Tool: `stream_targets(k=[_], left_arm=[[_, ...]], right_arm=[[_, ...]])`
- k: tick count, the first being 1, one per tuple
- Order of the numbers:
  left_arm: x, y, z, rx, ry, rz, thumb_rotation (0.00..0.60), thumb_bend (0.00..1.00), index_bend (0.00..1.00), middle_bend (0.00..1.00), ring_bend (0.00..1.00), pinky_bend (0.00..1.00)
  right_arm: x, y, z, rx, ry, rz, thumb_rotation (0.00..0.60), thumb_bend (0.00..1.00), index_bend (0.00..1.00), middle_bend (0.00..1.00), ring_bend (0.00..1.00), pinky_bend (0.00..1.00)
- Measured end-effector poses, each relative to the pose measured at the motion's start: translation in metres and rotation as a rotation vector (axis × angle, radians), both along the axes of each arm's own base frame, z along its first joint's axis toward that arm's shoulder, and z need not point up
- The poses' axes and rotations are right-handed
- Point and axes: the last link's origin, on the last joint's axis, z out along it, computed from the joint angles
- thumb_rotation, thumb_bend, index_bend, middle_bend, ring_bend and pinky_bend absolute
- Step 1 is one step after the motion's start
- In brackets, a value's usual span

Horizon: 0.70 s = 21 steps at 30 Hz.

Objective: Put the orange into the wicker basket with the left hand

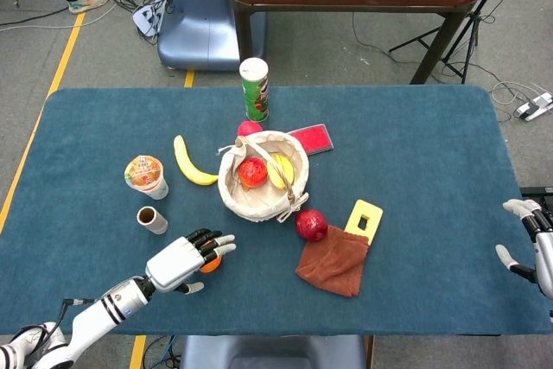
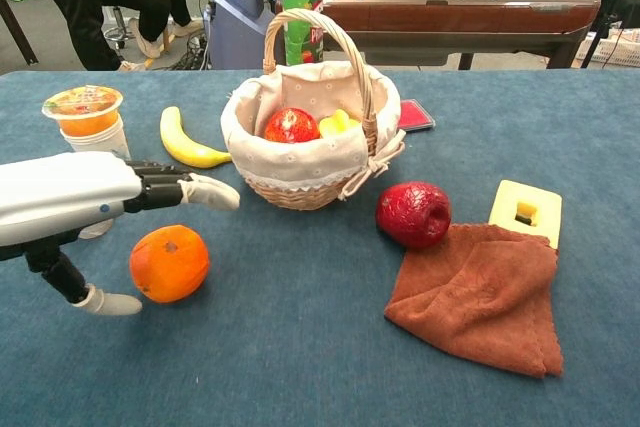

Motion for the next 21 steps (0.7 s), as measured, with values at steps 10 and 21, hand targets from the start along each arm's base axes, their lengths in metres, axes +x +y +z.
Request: stream_targets(k=[10,21], left_arm=[[-0.016,0.015,-0.013,0.017,0.077,0.065,0.600,0.22,0.19,0.11,0.21,0.31],[-0.022,0.023,-0.015,0.050,0.007,0.133,0.600,0.22,0.43,0.35,0.41,0.55]], right_arm=[[-0.002,0.000,0.000,0.003,-0.001,-0.008,0.600,0.22,0.28,0.27,0.27,0.40],[-0.004,0.001,0.000,0.004,-0.002,-0.013,0.600,0.22,0.28,0.27,0.27,0.40]])
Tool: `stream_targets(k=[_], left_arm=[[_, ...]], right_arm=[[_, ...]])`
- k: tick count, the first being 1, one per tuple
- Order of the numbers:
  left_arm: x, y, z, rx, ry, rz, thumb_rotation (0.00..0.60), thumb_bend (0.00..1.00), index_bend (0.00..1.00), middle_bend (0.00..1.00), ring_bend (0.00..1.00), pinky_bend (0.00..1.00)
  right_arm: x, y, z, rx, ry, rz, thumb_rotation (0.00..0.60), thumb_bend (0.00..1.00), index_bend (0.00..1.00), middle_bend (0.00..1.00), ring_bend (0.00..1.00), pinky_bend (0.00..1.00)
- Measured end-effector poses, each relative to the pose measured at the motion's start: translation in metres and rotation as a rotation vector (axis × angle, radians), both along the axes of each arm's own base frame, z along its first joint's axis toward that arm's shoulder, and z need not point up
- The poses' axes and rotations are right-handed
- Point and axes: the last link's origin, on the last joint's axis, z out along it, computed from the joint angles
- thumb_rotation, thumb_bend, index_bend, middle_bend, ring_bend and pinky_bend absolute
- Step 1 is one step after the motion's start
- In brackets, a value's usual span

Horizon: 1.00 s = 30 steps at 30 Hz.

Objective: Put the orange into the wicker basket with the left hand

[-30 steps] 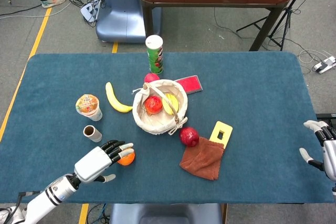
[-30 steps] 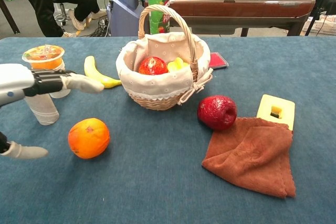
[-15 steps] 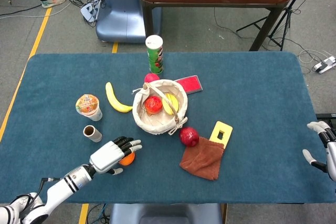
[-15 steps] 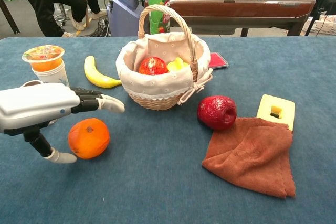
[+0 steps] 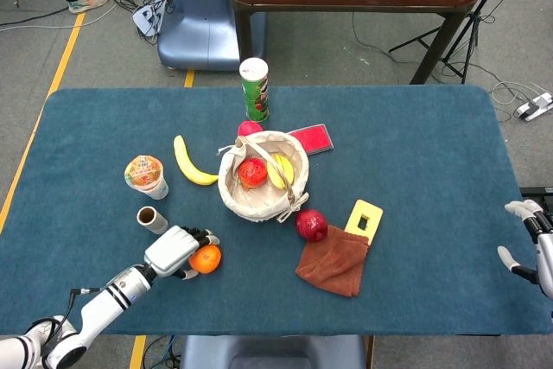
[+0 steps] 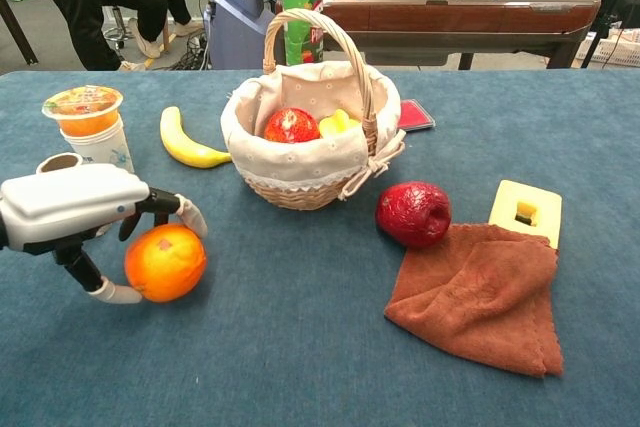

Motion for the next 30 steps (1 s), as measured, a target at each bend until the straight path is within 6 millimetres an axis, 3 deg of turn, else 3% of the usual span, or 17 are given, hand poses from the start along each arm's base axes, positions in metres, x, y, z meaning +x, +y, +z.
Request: stream_targets(k=[5,15,24,30], left_arm=[[0.009,0.005,0.015,0.064,-0.098,-0.006,0.600,0.22,0.43,0.36,0.41,0.56],[0.050,0.024,0.051,0.189,-0.314,-0.035,0.600,0.22,0.42,0.36,0.40,0.58],[0.082,0.052,0.043,0.220,-0.343,-0.024,0.600,0.22,0.39,0.36,0.38,0.58],[0.091,0.068,0.033,0.229,-0.320,0.008,0.600,0.22,0.33,0.33,0.37,0.58]], right_arm=[[0.000,0.000,0.000,0.001,0.000,0.000,0.600,0.22,0.28,0.27,0.27,0.40],[-0.001,-0.004,-0.005,0.016,-0.003,0.001,0.600,0.22,0.28,0.27,0.27,0.40],[0.000,-0.005,-0.007,0.023,-0.007,0.004,0.600,0.22,0.28,0.27,0.27,0.40],[-0.003,-0.003,-0.006,0.019,-0.006,-0.007,0.600,0.22,0.28,0.27,0.27,0.40]])
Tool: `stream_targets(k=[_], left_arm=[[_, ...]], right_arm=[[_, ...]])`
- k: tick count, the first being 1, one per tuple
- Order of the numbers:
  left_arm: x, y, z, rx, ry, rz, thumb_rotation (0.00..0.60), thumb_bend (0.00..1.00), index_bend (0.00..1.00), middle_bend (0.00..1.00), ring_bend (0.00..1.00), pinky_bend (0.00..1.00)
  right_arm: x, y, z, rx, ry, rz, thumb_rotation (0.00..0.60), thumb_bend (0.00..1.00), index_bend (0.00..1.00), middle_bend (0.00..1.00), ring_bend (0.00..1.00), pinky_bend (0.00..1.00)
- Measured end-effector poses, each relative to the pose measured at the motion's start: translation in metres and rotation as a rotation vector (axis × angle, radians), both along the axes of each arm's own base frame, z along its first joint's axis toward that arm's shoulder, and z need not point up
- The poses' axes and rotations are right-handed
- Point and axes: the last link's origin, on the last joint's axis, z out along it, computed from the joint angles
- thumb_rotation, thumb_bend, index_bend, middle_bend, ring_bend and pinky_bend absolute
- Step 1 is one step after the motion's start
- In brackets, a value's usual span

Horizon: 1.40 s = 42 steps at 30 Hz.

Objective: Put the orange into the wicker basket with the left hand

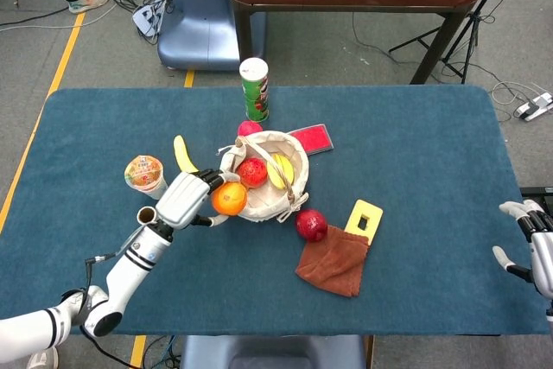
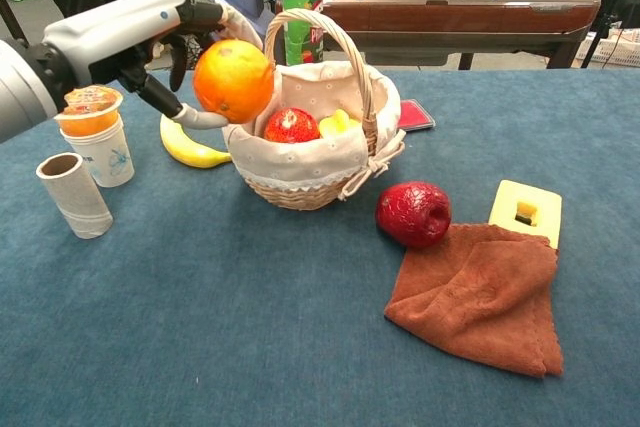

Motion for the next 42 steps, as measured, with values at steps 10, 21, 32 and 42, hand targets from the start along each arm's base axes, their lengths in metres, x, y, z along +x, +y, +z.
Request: stream_targets(k=[10,21,32,42], left_arm=[[0.009,0.010,-0.006,0.034,0.012,0.033,0.600,0.22,0.14,0.00,0.03,0.36],[-0.015,-0.010,0.014,0.081,0.073,0.070,0.600,0.22,0.11,0.00,0.03,0.31],[-0.077,-0.066,0.065,0.182,0.170,0.263,0.600,0.22,0.12,0.00,0.03,0.25],[-0.133,-0.118,0.092,0.288,0.230,0.455,0.600,0.22,0.12,0.00,0.04,0.24]], right_arm=[[-0.002,0.002,0.002,-0.005,-0.003,-0.007,0.600,0.22,0.28,0.27,0.27,0.40],[-0.004,0.000,0.004,-0.006,-0.005,-0.003,0.600,0.22,0.28,0.27,0.27,0.40],[-0.005,-0.008,0.002,0.009,-0.007,0.006,0.600,0.22,0.28,0.27,0.27,0.40],[-0.005,-0.011,-0.003,0.034,-0.015,0.007,0.600,0.22,0.28,0.27,0.27,0.40]])
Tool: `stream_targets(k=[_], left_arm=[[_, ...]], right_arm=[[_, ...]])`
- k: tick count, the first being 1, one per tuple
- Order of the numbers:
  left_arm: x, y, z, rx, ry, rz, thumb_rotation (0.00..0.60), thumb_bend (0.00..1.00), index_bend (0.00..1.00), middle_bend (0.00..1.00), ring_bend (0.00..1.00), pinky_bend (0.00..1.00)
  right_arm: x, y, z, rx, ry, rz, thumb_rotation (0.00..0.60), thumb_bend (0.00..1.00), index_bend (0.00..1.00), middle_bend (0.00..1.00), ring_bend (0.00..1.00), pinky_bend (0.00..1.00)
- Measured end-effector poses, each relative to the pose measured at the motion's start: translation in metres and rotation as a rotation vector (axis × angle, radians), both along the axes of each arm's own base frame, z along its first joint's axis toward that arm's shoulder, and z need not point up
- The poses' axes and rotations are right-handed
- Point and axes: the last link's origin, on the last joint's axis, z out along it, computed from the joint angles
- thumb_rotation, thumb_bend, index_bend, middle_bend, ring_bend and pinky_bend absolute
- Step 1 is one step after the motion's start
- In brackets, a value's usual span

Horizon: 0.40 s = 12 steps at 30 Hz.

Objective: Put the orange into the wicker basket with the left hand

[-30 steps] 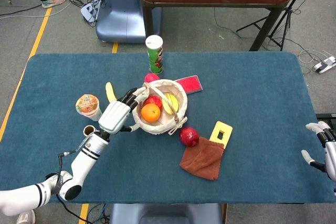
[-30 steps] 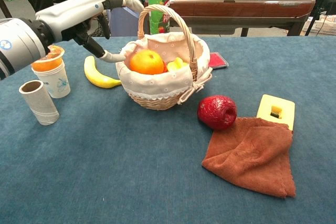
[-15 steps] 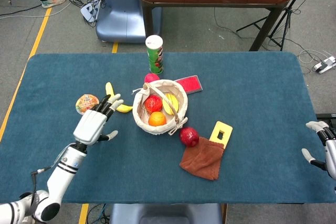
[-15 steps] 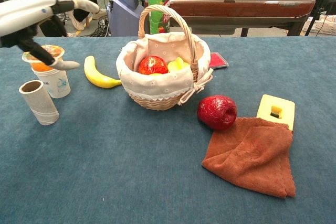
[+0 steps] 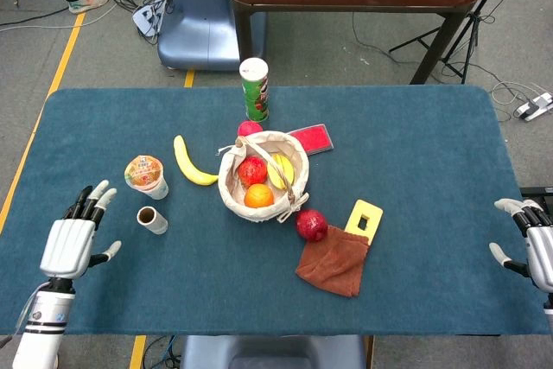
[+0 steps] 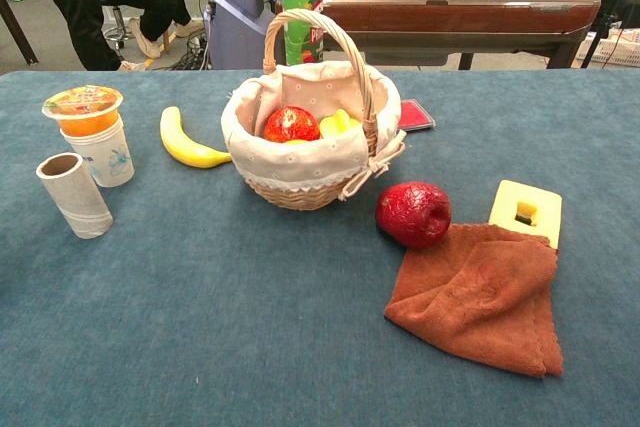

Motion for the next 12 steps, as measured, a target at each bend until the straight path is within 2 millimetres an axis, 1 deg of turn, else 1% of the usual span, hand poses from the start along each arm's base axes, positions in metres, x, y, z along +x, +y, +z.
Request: stream_targets(k=[6,9,12], left_arm=[[-0.018,-0.023,0.009,0.046,0.011,0.076,0.600,0.22,0.12,0.00,0.04,0.24],[-0.023,-0.032,0.009,0.051,0.012,0.097,0.600,0.22,0.12,0.00,0.04,0.24],[-0.026,-0.037,0.007,0.045,0.005,0.112,0.600,0.22,0.12,0.00,0.04,0.24]], right_arm=[[0.004,-0.005,-0.003,0.015,-0.005,0.016,0.600,0.22,0.28,0.27,0.27,0.40],[0.006,-0.006,-0.005,0.023,-0.014,0.021,0.600,0.23,0.28,0.27,0.27,0.40],[0.007,-0.007,-0.006,0.035,-0.028,0.025,0.600,0.23,0.28,0.28,0.27,0.40]])
